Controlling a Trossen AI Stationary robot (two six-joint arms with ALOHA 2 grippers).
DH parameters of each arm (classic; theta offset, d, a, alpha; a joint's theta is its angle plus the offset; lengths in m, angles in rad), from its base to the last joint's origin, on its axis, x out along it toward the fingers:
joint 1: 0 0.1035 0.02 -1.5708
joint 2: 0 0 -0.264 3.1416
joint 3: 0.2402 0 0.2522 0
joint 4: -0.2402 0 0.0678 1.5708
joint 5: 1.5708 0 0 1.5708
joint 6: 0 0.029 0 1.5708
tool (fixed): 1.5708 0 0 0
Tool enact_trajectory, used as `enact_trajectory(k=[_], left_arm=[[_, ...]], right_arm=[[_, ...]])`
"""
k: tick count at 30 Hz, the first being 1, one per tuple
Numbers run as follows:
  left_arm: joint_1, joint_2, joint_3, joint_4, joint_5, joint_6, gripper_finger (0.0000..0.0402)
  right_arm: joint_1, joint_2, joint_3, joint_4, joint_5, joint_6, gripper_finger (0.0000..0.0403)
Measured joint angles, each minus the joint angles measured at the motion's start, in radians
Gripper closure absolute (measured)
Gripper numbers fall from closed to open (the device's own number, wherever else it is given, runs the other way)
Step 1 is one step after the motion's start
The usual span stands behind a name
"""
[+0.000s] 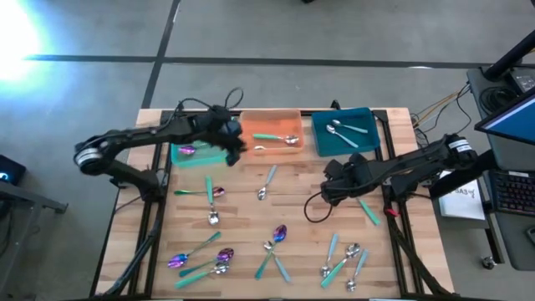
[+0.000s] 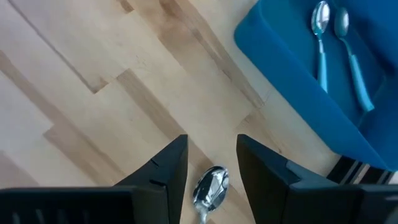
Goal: Sort silverware by color (type)
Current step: Put the blue spoon into the green bin
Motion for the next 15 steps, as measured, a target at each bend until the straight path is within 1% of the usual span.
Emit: enact_trajectory(k=[4, 8, 9, 11, 15], left_arm=[[-0.096, -0.090, -0.011, -0.249, -0.019, -0.080, 0.0299], [-0.203, -0.143, -0.032, -0.439, -0.135, -0.183, 0.0299], [-0.222, -0.152, -0.039, -0.477, -0.145, -0.207, 0.0299], [-0.252, -0.166, -0.061, -0.523, -0.148, -0.254, 0.0299], [-0.278, -0.184, -0.128, -0.530, -0.150, -0.325, 0.0299]], right_arm=[[0.000, 0.000, -0.032, 0.005, 0.004, 0.000, 0.0273], [0.000, 0.000, -0.057, 0.008, 0.004, 0.000, 0.0276], [0.000, 0.000, -0.063, 0.010, 0.010, 0.000, 0.0278], [0.000, 0.000, -0.076, 0.022, 0.021, -0.001, 0.0279], [0.000, 0.000, -0.096, 0.048, 0.021, -0.011, 0.0279]])
